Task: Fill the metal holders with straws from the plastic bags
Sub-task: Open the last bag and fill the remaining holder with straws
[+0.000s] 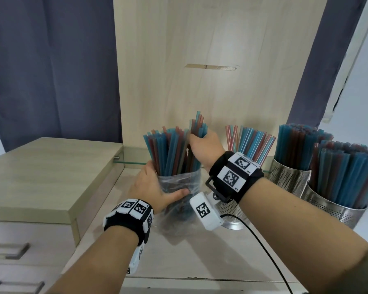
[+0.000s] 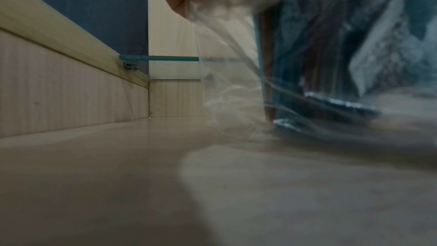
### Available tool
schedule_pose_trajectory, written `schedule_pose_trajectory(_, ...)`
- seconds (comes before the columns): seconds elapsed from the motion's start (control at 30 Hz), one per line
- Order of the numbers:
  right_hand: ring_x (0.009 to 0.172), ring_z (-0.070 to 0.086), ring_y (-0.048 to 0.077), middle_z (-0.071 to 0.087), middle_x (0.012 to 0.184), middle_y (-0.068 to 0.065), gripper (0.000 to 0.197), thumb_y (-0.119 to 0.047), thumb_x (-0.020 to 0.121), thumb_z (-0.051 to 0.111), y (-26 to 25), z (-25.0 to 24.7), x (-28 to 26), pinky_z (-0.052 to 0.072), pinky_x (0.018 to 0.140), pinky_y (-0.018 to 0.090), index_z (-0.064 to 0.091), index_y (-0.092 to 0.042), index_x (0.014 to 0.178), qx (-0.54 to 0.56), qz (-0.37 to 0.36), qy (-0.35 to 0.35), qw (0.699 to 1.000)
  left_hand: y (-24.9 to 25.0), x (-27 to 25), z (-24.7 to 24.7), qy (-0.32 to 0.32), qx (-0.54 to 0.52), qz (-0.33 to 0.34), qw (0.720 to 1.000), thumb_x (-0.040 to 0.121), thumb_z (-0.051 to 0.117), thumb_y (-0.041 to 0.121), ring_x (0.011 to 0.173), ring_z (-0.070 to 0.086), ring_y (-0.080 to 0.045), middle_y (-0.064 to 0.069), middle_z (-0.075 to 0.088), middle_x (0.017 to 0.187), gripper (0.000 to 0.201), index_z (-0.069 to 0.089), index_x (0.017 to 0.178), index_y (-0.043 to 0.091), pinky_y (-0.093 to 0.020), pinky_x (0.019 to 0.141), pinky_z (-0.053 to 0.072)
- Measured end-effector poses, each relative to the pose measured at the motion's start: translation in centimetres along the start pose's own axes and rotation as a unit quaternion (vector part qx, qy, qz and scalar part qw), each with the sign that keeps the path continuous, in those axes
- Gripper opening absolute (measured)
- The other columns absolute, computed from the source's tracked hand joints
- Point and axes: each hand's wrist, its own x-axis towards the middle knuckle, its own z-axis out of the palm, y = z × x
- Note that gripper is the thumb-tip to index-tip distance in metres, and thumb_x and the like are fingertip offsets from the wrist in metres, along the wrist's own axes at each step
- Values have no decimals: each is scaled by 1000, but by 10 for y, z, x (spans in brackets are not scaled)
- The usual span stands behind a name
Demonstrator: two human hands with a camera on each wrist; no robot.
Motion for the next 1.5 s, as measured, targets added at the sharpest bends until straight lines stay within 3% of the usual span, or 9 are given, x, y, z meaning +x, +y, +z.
schedule_pose_trajectory(0.07, 74, 60, 23, 63, 81, 12, 19, -12, 94, 59, -6, -1, 5, 53, 68, 36, 70, 3, 98, 23, 14, 22, 999, -1, 1, 1, 0, 1, 1, 1000, 50, 69, 83, 112, 54, -19, -1, 54, 122, 115, 32, 137, 19, -35, 92, 50)
schedule_pose_trajectory(0.2, 71, 55, 23, 55, 69, 6, 20, -5, 87, 58, -20, -7, 16, 46, 66, 33, 61, -13, 69, 35, 8, 37, 999, 0, 0, 0, -4, 2, 3, 1000, 49, 70, 84, 111, 54, -19, 0, 54, 120, 112, 33, 134, 21, -33, 90, 49)
schedule_pose_trajectory(0.37, 70, 54, 24, 53, 63, 2, 26, 2, 86, 56, -37, -17, 25, 47, 74, 39, 56, -15, 67, 80, -9, 40, 996, 1, 0, -2, -17, 12, -4, 1000, 51, 67, 84, 114, 53, -21, -2, 54, 123, 113, 32, 136, 18, -34, 92, 47)
schedule_pose_trajectory(0.57, 65, 51, 19, 52, 67, 3, 25, 3, 89, 52, -50, -28, 30, 45, 73, 36, 54, -15, 71, 117, -31, 51, 991, -1, 0, -1, -5, 4, -6, 1000, 51, 64, 86, 114, 54, -22, -3, 54, 125, 116, 28, 139, 18, -35, 93, 48)
schedule_pose_trajectory(0.83, 64, 57, 16, 55, 73, 3, 18, 2, 90, 55, -77, -67, 34, 49, 73, 34, 56, -14, 82, 227, -77, 102, 966, -1, 0, -2, -20, -3, -7, 1000, 44, 44, 94, 115, 52, -21, -2, 53, 125, 122, 27, 141, 22, -37, 93, 49)
schedule_pose_trajectory(1.0, 59, 59, 15, 54, 75, 4, 16, 4, 90, 57, -92, -97, 29, 51, 67, 30, 57, -11, 84, 268, -115, 112, 950, -4, 3, 1, -22, 19, 5, 1000, 58, 56, 86, 111, 55, -21, -2, 57, 123, 107, 29, 141, 24, -36, 91, 50)
schedule_pose_trajectory(1.23, 68, 60, 15, 58, 75, 0, 12, -5, 89, 60, -101, -148, 18, 52, 71, 29, 58, -15, 84, 217, -183, 170, 943, -2, 2, 1, -8, 33, 22, 999, 68, 62, 77, 109, 56, -22, -3, 58, 121, 94, 34, 140, 24, -34, 89, 47)
schedule_pose_trajectory(1.37, 64, 59, 12, 56, 79, 1, 13, -4, 93, 58, -78, -155, 28, 52, 71, 28, 56, -15, 87, 162, -164, 158, 960, -2, 3, 2, -11, 35, 21, 999, 68, 61, 77, 109, 56, -22, -3, 58, 122, 94, 33, 140, 25, -36, 90, 48)
schedule_pose_trajectory(1.5, 63, 58, 8, 55, 78, 0, 14, -3, 97, 55, -41, -144, 33, 51, 65, 23, 53, -16, 92, 117, -108, 100, 982, -3, 4, 3, -9, 36, 20, 999, 69, 61, 77, 109, 57, -23, -3, 59, 122, 93, 32, 141, 25, -36, 90, 49)
